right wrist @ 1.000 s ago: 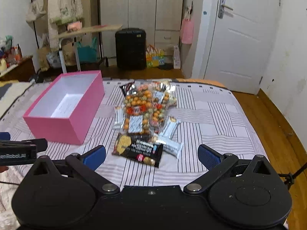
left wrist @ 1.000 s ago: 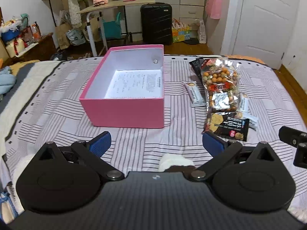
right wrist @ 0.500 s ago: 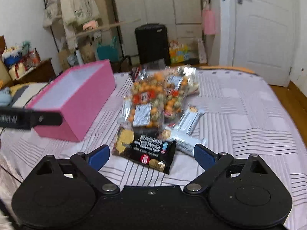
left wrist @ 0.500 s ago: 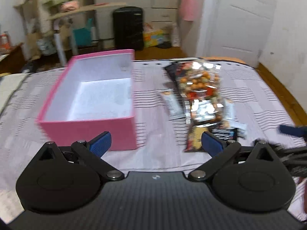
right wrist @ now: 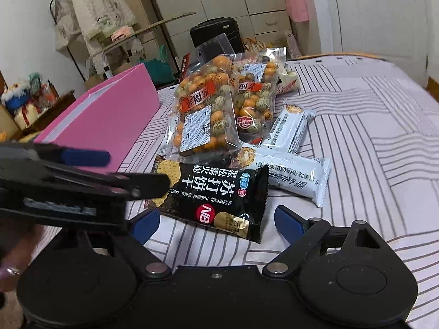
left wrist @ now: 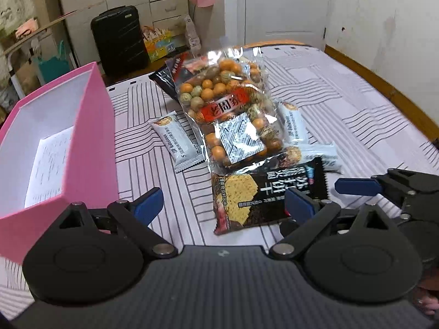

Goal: Organize snacks
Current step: 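Reach the left tool to the black NB cracker pack and grasp it, then carry the cracker pack into the pink box and open the left tool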

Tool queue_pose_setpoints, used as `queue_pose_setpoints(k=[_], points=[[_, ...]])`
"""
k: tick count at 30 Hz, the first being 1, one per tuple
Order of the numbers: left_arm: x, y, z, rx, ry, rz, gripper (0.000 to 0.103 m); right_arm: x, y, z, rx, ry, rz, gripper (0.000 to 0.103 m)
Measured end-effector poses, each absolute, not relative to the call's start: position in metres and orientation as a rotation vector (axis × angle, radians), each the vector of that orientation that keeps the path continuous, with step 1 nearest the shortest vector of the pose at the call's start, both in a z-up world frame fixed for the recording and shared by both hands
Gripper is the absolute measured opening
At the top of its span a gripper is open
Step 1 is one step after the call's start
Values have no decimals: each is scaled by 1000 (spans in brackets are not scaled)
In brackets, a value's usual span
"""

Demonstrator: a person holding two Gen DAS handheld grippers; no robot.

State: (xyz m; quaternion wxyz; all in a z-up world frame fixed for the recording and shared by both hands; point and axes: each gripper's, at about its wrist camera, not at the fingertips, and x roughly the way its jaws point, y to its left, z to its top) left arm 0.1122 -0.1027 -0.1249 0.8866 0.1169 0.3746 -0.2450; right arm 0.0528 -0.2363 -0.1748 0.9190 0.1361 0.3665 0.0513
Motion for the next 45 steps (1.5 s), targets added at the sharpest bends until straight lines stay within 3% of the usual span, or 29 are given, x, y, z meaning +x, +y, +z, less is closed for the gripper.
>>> queue_pose_setpoints(k=[6,8,10,13,21,45], points=[[136,-92,-156,80,906,-550,96,60,-233,-185,297,749,121,90],[142,-85,-164,-26,968,-577,87,62,-228,-185,268,757,121,82],[148,-81,-169,-113,1022,-606,66,61,-223,-183,244,763,111,75],[145,-82,-170,-103,1019,-608,60,63,-219,-181,223,779,100,74],[131,-91,-151,-6,1024,-638,61,53,-202,-166,111,776,124,85],[86,-38,-73,-13,976,-578,63,23,-142,-78,-139,712,272,87]])
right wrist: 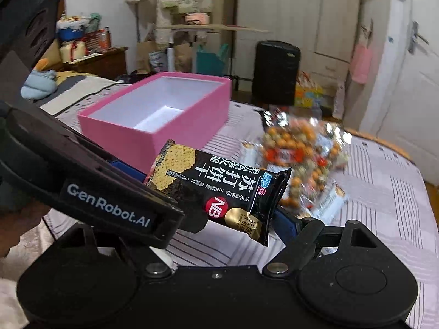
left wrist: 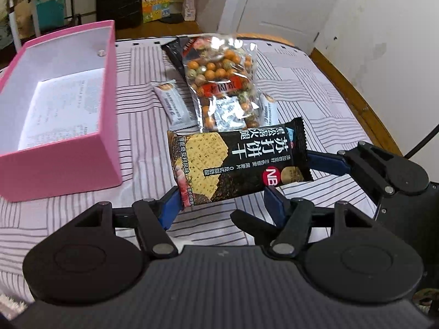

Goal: Organize snacks
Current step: 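Carry the cracker pack into the pink box and open the left tool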

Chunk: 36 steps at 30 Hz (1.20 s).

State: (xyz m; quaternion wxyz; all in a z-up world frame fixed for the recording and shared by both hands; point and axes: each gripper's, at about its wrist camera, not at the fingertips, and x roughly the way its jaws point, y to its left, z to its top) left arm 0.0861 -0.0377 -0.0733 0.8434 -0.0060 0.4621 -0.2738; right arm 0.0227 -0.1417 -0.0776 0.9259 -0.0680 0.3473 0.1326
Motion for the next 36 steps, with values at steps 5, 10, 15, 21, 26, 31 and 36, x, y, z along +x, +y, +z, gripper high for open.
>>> queue_pose_setpoints(k=[5,10,15,21,26,31,36], points=[[80,-17,-61,-38,973,-537,64,22,-122,-62,-194,685,325,87],[74,7,-44,-54,951,-496,64,25,-100,-44,-243,648,373,88],[77,34,-26,-65,934,-455,64,36,-79,-30,-248,628,422,88],[85,66,-13,-71,942,-391,64,61,-55,-23,-215,659,490,89],[109,89,-8,-88,978,-357,64,88,-36,-19,-236,661,507,89],[151,98,-8,-96,969,-325,64,134,-27,-25,-271,639,529,89],[205,103,-26,-125,990,-297,63,181,-24,-43,-285,606,565,89]])
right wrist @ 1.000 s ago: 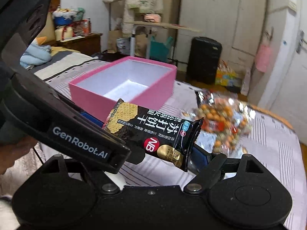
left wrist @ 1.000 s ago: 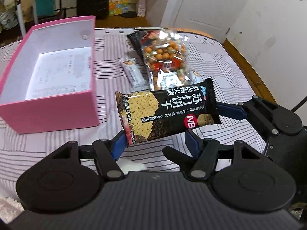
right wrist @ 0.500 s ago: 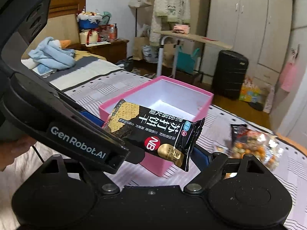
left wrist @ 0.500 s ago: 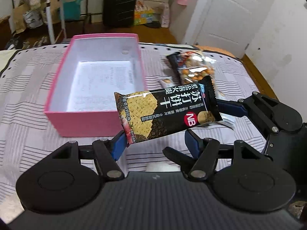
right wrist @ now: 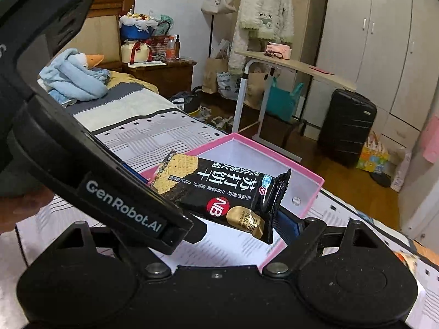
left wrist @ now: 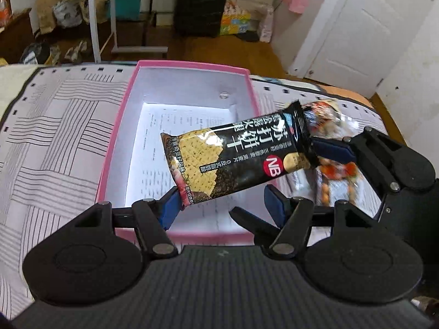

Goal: Organize snacks
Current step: 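Carry the cracker pack into the pink box and open the left tool, then move the left tool back to the clear bag of coated peanuts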

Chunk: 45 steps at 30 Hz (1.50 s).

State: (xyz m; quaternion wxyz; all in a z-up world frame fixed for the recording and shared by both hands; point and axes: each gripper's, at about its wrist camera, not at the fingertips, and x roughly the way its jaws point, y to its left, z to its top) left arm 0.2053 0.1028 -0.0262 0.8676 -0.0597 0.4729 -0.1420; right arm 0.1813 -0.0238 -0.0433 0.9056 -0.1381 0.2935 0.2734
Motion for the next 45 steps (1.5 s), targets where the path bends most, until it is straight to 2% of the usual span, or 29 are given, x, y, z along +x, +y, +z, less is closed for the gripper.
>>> queue_pose_setpoints(k=[11,20,23,27,39,45], points=[[313,108,-78,-151,1053,-274,64,281,-23,-83,-217,750,594,89],[352,109,-114,-245,1116,-268,63,303,-18,-93,-280,821,574,90],[350,106,-119,-230,1112,-256,66,300,-16,-94,-312,816,555,90],[342,104,-116,-190,1090,-222,78,288,-15,-89,-331,815,539,91],[267,101,-53,-17,932,-203,78,235,-51,-45,-302,803,470,91],[223,91,-23,9,899,-221,78,196,-98,-1,-234,800,453,92]])
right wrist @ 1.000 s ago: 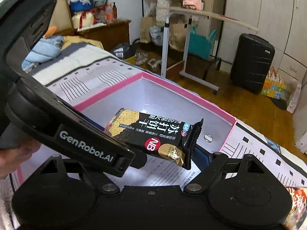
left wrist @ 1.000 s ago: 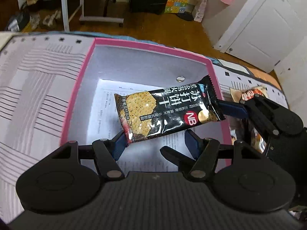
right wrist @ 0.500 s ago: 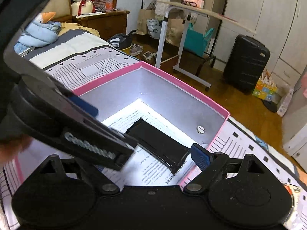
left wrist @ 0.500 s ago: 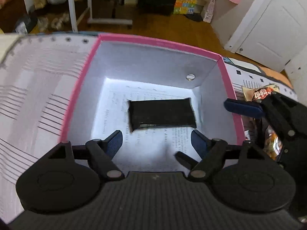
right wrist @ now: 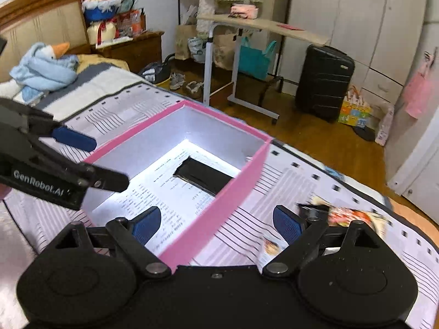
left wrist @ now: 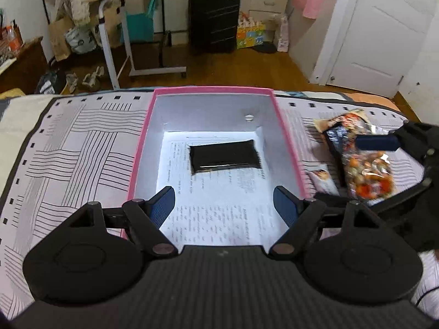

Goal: Organize snacks
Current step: 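Move the left tool back to the clear bag of coated peanuts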

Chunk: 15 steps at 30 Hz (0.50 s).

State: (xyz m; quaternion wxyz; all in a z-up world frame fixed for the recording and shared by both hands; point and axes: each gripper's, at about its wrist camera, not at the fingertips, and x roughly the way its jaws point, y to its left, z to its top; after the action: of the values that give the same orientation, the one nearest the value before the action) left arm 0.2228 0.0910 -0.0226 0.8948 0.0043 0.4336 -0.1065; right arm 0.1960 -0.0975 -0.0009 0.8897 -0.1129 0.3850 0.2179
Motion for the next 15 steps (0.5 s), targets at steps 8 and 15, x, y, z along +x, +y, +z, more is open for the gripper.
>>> queue_pose_setpoints(k=[8,15], points=[[176,44,13,15,835,-342,78,156,-184,34,-65,819,398,92],[158,-6,-10,48,873,-462,76,123,-240,-3,-113,859,341,89]])
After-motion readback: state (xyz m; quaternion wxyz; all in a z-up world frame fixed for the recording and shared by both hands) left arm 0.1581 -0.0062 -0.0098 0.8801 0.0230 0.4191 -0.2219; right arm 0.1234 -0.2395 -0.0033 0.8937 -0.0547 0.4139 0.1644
